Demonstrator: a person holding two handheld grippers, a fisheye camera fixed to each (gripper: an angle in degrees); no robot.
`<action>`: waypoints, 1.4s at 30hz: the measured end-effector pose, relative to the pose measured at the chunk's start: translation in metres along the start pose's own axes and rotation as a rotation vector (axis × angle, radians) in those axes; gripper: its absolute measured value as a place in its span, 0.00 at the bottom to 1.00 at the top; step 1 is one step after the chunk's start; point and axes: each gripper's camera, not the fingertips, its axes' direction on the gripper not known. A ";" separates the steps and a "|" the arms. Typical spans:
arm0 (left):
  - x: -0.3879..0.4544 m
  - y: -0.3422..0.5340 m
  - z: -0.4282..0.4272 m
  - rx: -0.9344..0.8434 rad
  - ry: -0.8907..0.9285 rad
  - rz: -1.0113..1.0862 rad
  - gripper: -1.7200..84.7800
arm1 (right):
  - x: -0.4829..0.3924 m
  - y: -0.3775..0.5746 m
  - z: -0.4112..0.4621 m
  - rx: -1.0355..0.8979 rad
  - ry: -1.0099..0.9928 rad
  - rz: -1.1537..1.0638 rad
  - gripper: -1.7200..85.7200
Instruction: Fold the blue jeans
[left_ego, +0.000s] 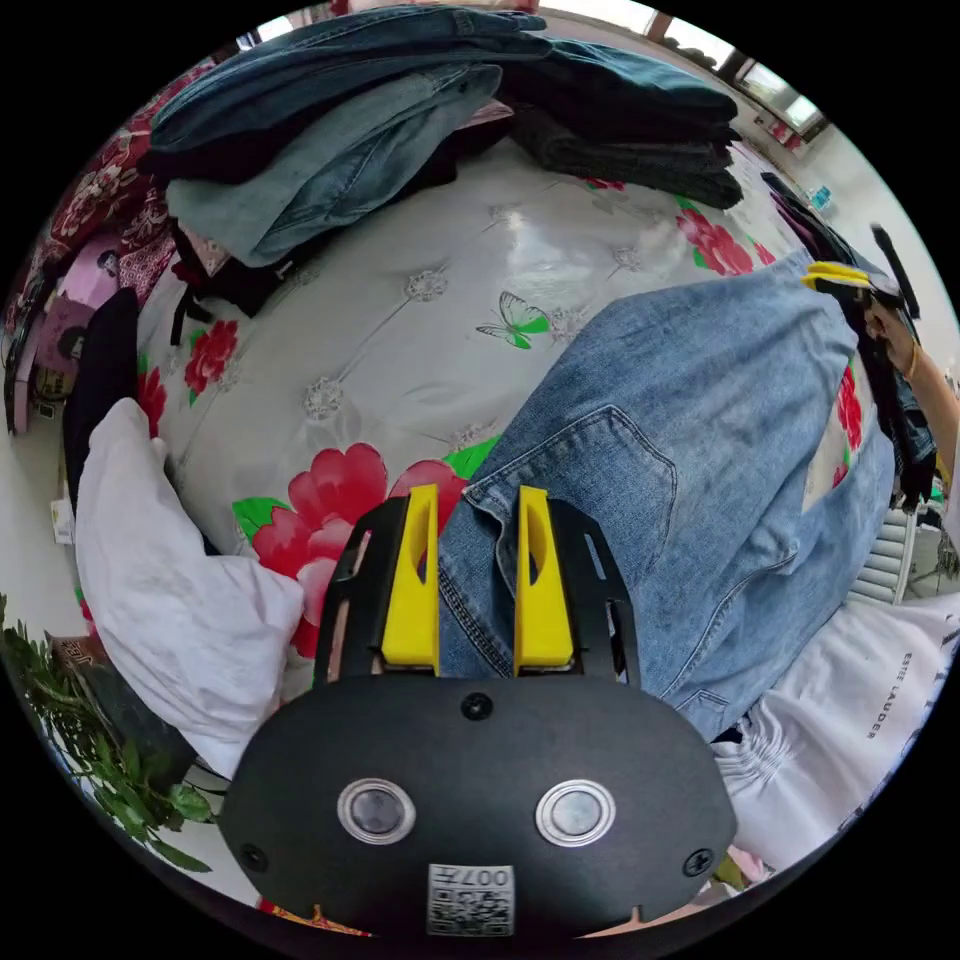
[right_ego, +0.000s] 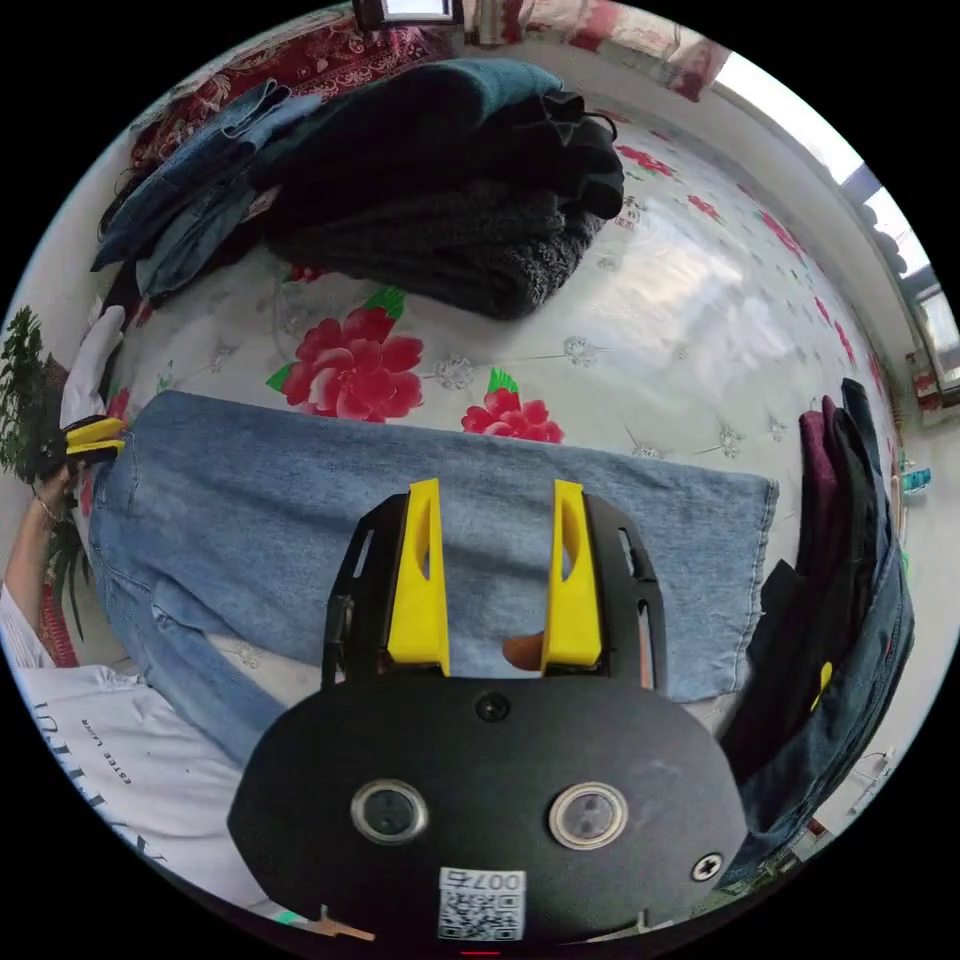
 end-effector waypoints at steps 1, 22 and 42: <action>0.000 0.003 -0.001 0.010 0.011 -0.007 0.09 | 0.000 -0.005 0.006 -0.018 0.007 -0.002 0.15; 0.206 0.327 -0.190 0.590 -0.343 -0.214 0.03 | -0.017 0.334 -0.129 0.451 -0.062 0.009 0.02; 0.121 0.373 -0.076 0.149 0.058 -0.761 0.17 | -0.046 0.295 -0.042 0.138 -0.068 -0.014 0.09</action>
